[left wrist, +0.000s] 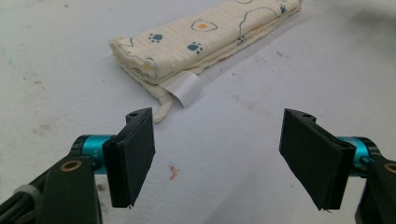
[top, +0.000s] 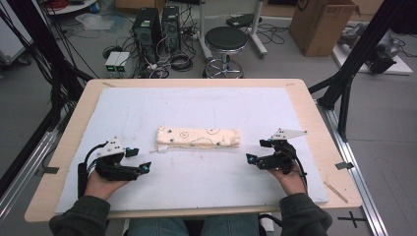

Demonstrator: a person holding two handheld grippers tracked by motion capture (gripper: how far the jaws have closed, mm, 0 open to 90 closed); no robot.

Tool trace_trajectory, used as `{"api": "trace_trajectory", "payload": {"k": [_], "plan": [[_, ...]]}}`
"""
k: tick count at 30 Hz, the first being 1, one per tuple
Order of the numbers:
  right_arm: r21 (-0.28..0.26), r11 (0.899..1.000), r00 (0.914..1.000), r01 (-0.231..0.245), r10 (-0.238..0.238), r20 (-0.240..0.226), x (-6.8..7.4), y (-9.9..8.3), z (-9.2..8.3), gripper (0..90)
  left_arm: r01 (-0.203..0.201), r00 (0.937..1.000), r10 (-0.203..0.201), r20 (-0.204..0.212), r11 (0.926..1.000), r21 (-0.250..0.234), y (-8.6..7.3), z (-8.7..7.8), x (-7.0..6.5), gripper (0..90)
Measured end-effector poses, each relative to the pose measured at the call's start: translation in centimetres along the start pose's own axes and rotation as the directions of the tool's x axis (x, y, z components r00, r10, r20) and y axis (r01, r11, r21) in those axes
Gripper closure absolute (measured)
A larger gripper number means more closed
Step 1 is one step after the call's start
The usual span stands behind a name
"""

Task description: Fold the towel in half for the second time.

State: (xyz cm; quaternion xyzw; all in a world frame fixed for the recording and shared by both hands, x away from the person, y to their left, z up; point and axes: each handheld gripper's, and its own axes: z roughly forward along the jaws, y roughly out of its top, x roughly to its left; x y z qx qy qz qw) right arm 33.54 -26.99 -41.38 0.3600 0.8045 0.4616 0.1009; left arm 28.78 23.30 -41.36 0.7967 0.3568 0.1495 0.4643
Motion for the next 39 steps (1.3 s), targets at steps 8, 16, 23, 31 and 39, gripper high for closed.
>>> {"api": "trace_trajectory", "payload": {"k": [8, 16, 23, 31, 39], "plan": [[0.011, 1.000, 1.0000, -0.003, 0.003, 0.009, 0.1, -0.9, -0.6, 12.2, 0.003, 1.0000, -0.003, -0.008, 1.0000, 0.002, -0.7, -0.5, -0.2, 27.0], [0.009, 1.000, 0.9997, -0.011, 0.011, 0.021, 0.0, -1.8, -1.1, 12.2, -0.007, 0.9998, 0.007, -0.018, 0.9998, 0.018, -1.5, -0.8, -0.5, 26.9], [0.003, 1.000, 0.9996, -0.014, 0.014, 0.026, 0.1, -2.5, -2.0, 12.2, -0.002, 0.9996, 0.002, -0.027, 0.9999, 0.015, -1.9, -1.3, -0.5, 26.8], [0.000, 1.000, 0.9994, -0.018, 0.018, 0.030, 0.3, -3.3, -2.9, 12.2, 0.000, 0.9994, 0.000, -0.033, 0.9999, 0.013, -2.3, -1.9, -0.7, 26.7], [0.003, 1.000, 0.9989, -0.023, 0.023, 0.041, 0.3, -4.0, -3.5, 12.2, 0.004, 0.9991, -0.003, -0.043, 1.0000, 0.009, -2.7, -2.4, -0.8, 26.5]]}}
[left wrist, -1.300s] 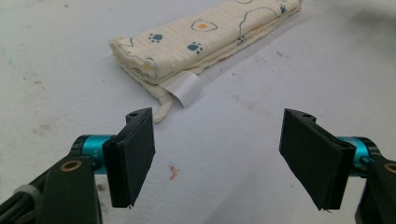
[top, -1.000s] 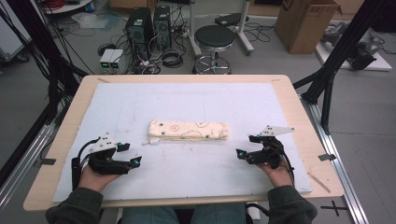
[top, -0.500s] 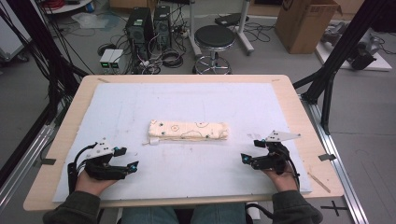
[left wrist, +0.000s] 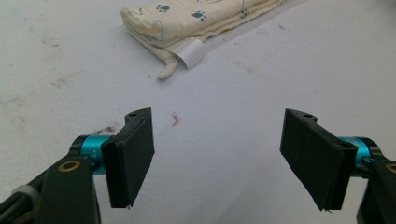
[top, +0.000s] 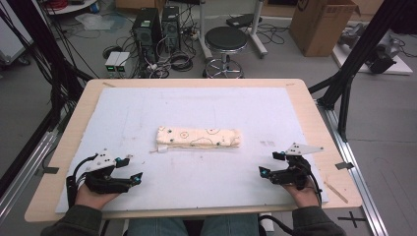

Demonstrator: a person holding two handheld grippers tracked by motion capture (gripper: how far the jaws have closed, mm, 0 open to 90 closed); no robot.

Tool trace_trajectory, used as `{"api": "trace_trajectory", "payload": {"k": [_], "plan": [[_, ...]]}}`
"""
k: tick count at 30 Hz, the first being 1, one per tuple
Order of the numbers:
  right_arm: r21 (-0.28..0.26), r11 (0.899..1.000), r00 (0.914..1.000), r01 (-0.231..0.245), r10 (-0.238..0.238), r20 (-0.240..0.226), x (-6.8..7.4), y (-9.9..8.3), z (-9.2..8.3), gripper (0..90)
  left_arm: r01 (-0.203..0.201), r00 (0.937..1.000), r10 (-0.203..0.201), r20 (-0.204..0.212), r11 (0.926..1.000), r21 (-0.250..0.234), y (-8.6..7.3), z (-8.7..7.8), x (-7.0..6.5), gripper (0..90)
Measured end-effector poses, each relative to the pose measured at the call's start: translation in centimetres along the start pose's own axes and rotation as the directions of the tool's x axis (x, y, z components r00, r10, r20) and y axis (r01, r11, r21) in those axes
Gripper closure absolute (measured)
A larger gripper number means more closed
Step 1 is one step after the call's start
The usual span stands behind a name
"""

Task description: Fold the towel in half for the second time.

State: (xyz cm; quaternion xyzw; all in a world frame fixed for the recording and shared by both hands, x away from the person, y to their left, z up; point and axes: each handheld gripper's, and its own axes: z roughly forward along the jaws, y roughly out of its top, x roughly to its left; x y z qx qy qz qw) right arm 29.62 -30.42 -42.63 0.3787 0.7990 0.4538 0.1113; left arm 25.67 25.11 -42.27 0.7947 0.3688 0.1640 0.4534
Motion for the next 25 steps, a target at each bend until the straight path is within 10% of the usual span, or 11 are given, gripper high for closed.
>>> {"api": "trace_trajectory", "payload": {"k": [25], "plan": [[0.019, 1.000, 0.9997, 0.022, -0.022, 0.008, 0.48, -0.35, 0.22, 12.2, -0.006, 1.0000, 0.006, 0.001, 1.0000, 0.006, -0.28, 0.23, -0.29, 26.5]]}}
